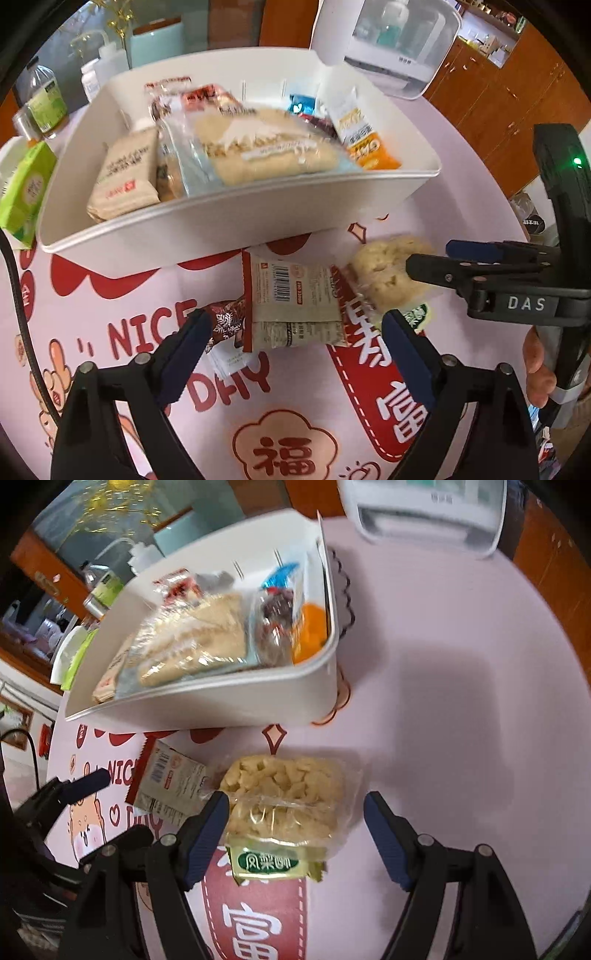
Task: Organize snacks
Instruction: 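Grasp the white barcode pack with left tool while right grasps bread roll bag, then carry the white pack and bread roll bag into the tray and release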
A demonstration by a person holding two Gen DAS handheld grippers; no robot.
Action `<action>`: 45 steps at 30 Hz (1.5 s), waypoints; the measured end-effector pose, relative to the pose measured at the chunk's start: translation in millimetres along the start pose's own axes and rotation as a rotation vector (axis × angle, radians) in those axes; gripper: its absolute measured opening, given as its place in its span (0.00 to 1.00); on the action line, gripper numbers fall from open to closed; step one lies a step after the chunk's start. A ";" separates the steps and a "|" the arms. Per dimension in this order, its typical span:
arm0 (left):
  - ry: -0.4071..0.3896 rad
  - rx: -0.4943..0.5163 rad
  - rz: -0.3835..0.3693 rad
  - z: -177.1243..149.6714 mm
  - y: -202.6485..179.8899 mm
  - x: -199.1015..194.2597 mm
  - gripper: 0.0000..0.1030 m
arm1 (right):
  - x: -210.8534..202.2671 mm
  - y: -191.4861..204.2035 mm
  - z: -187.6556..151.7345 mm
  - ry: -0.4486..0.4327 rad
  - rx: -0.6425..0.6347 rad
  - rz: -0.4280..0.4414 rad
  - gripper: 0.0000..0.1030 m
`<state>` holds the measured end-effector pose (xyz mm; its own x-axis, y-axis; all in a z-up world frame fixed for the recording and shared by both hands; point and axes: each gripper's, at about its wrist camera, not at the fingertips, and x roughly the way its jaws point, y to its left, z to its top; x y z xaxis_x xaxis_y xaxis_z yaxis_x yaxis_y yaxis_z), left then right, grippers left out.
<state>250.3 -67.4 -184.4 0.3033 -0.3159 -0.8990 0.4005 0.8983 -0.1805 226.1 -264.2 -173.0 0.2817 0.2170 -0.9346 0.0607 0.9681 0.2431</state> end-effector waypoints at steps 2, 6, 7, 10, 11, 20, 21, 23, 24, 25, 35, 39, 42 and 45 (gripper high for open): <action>0.010 -0.005 -0.006 0.9 4.5 7.5 0.87 | 10.1 -1.4 0.8 0.019 0.015 0.006 0.74; 0.045 -0.029 -0.040 1.4 13.0 22.9 0.77 | 14.4 -1.2 3.8 0.010 0.027 0.022 0.74; 0.053 -0.033 -0.047 1.5 14.6 26.7 0.77 | 14.5 -1.6 5.0 0.013 0.026 0.025 0.74; 0.065 -0.028 -0.051 2.2 14.8 33.8 0.73 | 16.5 -2.1 6.1 0.023 0.032 0.033 0.76; 0.067 -0.024 -0.049 2.4 16.1 35.9 0.72 | 17.5 -2.7 6.4 0.024 0.034 0.038 0.76; 0.065 0.017 -0.049 8.9 11.6 40.1 0.69 | 25.1 -8.9 5.7 0.053 0.086 0.081 0.77; 0.067 0.029 -0.039 8.7 9.7 41.4 0.65 | 26.8 -8.6 5.5 0.062 0.091 0.090 0.78; 0.069 0.046 -0.020 8.1 5.9 42.9 0.58 | 27.6 -3.5 5.7 0.066 0.071 0.086 0.78; 0.069 0.049 -0.015 7.8 4.2 42.9 0.51 | 27.2 -0.8 5.1 0.066 0.058 0.082 0.77; 0.067 0.051 -0.011 7.7 3.0 43.0 0.48 | 27.1 1.4 4.5 0.067 0.050 0.086 0.73; 0.053 0.046 -0.034 -11.4 -6.3 16.8 0.12 | 2.2 31.8 -10.1 -0.009 -0.099 0.043 0.53; 0.029 0.024 -0.044 -18.1 -5.6 -7.0 0.11 | -14.2 37.9 -17.7 -0.035 -0.128 0.044 0.52; -0.008 -0.003 -0.055 -16.8 -0.1 -34.2 0.10 | -34.6 38.4 -18.9 -0.071 -0.131 0.055 0.52; -0.051 -0.017 -0.045 -9.6 4.8 -64.2 0.10 | -63.6 42.1 -14.8 -0.120 -0.143 0.065 0.52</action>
<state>224.4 -39.8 -131.3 0.3290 -0.3705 -0.8686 0.3998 0.8879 -0.2273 196.5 -235.4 -107.2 0.3936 0.2712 -0.8783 -0.0954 0.9624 0.2544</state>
